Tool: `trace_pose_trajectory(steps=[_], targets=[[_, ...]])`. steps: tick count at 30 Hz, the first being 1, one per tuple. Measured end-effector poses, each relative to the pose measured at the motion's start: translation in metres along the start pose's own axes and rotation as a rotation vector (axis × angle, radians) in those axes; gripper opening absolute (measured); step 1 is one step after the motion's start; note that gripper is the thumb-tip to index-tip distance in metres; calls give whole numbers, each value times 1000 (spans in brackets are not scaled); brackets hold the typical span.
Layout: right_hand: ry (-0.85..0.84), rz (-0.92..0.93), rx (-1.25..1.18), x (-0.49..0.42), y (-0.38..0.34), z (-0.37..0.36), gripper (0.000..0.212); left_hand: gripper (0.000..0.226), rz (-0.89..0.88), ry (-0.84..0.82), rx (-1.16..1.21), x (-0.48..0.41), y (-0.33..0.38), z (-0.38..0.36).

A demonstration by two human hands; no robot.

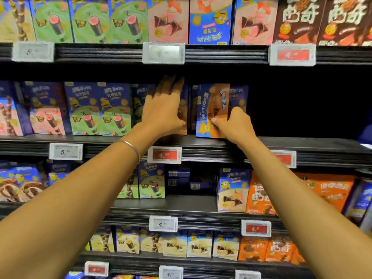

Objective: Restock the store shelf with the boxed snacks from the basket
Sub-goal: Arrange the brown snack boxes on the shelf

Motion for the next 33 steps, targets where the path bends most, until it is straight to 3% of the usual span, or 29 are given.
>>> trace_pose_trajectory(steps=[15, 25, 28, 33], targets=[[103, 63, 175, -7, -16, -23, 30, 112, 13, 38, -116, -8, -11, -13], [76, 38, 26, -14, -7, -25, 37, 108, 25, -2, -53, -6, -9, -12], [76, 15, -179, -11, -5, -11, 36, 95, 98, 72, 154, 3, -13, 0], [-67, -9, -604, 22, -8, 11, 35, 70, 329, 286, 930, 56, -23, 20]])
Point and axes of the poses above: each hand's wrist, its own x-axis away from the middle knuckle, its own z-axis out of the back of the hand, y = z × x, the point moved 7 cm from there along -x, towards the middle knuckle, and after that the axes turned 4 degrees about -z, right-handed, at the moved point
